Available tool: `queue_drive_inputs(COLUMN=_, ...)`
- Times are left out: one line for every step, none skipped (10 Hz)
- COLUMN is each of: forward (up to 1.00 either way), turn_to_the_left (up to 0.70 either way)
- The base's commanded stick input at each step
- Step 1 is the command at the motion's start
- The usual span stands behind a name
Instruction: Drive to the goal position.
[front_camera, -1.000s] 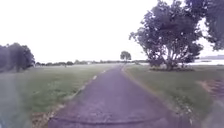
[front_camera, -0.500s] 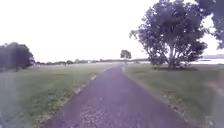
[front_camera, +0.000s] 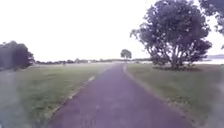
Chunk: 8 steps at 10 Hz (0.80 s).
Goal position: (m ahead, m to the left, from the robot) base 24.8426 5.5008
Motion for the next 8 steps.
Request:
queue_drive_inputs(forward=0.7, turn_to_the_left=0.0)
queue_drive_inputs(forward=0.7, turn_to_the_left=0.0)
queue_drive_inputs(forward=0.7, turn_to_the_left=0.0)
queue_drive_inputs(forward=0.7, turn_to_the_left=0.0)
queue_drive_inputs(forward=0.7, turn_to_the_left=0.0)
queue_drive_inputs(forward=0.7, turn_to_the_left=0.0)
queue_drive_inputs(forward=0.7, turn_to_the_left=0.0)
queue_drive_inputs(forward=0.7, turn_to_the_left=0.0)
